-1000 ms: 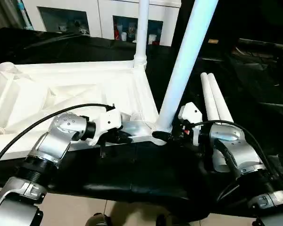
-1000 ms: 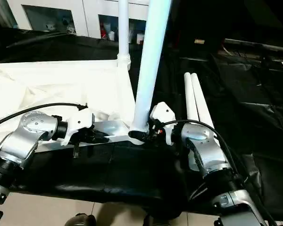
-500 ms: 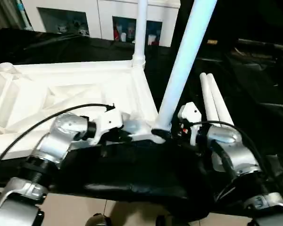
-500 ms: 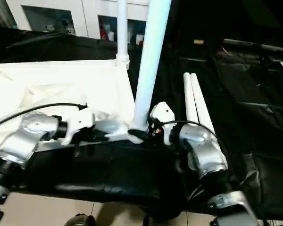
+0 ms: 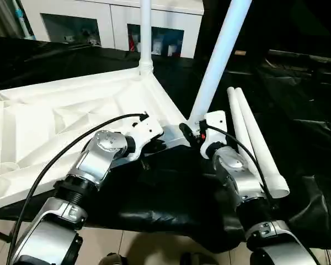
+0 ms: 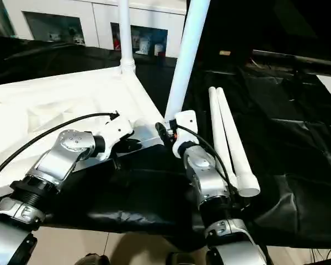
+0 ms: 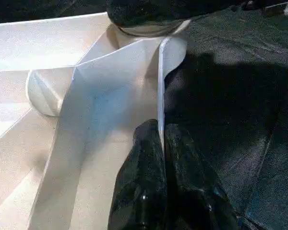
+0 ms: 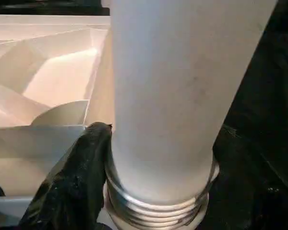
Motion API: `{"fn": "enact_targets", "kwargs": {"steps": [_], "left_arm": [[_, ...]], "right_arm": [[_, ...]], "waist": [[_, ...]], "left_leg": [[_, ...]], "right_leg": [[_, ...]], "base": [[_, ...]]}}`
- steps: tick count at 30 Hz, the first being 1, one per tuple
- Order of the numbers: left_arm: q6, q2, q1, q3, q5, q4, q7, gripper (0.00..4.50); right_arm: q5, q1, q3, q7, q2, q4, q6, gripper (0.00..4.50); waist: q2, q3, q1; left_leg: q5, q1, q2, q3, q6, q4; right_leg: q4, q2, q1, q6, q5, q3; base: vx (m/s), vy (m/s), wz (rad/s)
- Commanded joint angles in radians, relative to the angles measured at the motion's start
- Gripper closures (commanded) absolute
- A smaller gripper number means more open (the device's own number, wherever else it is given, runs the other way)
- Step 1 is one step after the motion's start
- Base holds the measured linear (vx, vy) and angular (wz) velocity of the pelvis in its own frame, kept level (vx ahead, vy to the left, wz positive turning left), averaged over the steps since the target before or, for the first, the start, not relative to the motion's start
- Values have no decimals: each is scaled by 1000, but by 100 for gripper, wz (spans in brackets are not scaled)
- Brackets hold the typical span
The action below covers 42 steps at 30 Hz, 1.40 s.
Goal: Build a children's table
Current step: Rotate leg to tighten
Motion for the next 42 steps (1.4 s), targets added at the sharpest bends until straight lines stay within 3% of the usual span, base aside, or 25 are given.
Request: {"fn": "enact_targets", "kwargs": {"steps": [1, 2, 3, 6, 9, 13, 19, 21, 25, 29, 35, 42], "left_arm": [[14, -1, 4, -11, -1, 1, 3, 450], [10, 8, 8, -13, -1, -4, -8, 450], [10, 31, 17, -16, -5, -19, -38, 450], [3, 49, 23, -20, -5, -27, -62, 450], [-42, 92, 40, -30, -8, -41, -118, 450], [-54, 125, 60, -30, -35, -73, -187, 450], [-86, 187, 117, -53, -115, -195, -366, 450], [-77, 188, 121, -49, -124, -205, -371, 450], [-82, 197, 123, -49, -126, -212, -377, 450], [-90, 209, 123, -41, -123, -202, -370, 450], [-88, 217, 127, -33, -126, -208, -374, 450], [-89, 220, 127, -38, -119, -192, -364, 450]], "right_arm": [[39, 34, 35, 119, 22, -20, -8, 146], [46, 40, 36, 143, 11, -35, -20, 125], [49, 52, 49, 200, -24, -67, -39, 111], [52, 61, 58, 242, -54, -94, -39, 102], [68, 81, 73, 347, -133, -155, -9, 73], [102, 93, 73, 481, -211, -196, 29, 73], [111, 89, 93, 640, -280, -205, 0, 73], [113, 87, 98, 656, -285, -202, 3, 73], [106, 79, 128, 703, -303, -189, 3, 73], [103, 79, 146, 755, -316, -188, 8, 102], [103, 73, 137, 759, -314, -171, 3, 158], [116, 92, 136, 751, -300, -170, 11, 178]], "waist": [[7, -59, -2], [7, -59, -2], [5, -61, 1], [6, -62, -1], [6, -65, -2], [9, -66, -3], [8, -60, -3], [11, -57, -2], [7, -56, 2], [3, -57, 3], [5, -57, 2], [4, -55, 1]], "left_leg": [[-364, 22, 26, -16, -14, -91], [-364, 22, 26, -16, -14, -91], [-326, 21, 27, -12, 1, -90], [-279, 12, 26, -12, 22, -89], [-213, 11, 27, -10, 45, -83], [-169, 16, 27, -4, 76, -78], [-207, 20, 34, -4, 68, -84], [-231, 25, 36, -2, 59, -85], [-253, 24, 36, -3, 37, -88], [-220, 20, 34, -3, 47, -86], [-219, 20, 34, -4, 46, -86], [-235, 21, 35, -4, 39, -88]], "right_leg": [[-87, -27, 28, -152, -360, 22], [-87, -27, 28, -152, -360, 22], [-82, -26, 32, -169, -297, 22], [-73, -26, 41, -194, -238, 21], [-65, -23, 48, -222, -151, 20], [-57, -23, 50, -268, -69, 21], [-62, -26, 47, -278, -135, 21], [-66, -25, 40, -276, -161, 22], [-69, -26, 41, -253, -212, 24], [-65, -27, 43, -249, -181, 24], [-65, -27, 42, -253, -184, 23], [-67, -27, 41, -249, -205, 24]], "base": [[0, 0, 0], [0, 0, 0], [0, 0, 0], [0, 0, 0], [34, -4, 0], [13, 0, -1], [0, 0, 0], [0, 0, 0], [0, 0, 0], [0, 0, 0], [0, 0, 0], [0, 0, 0]]}}
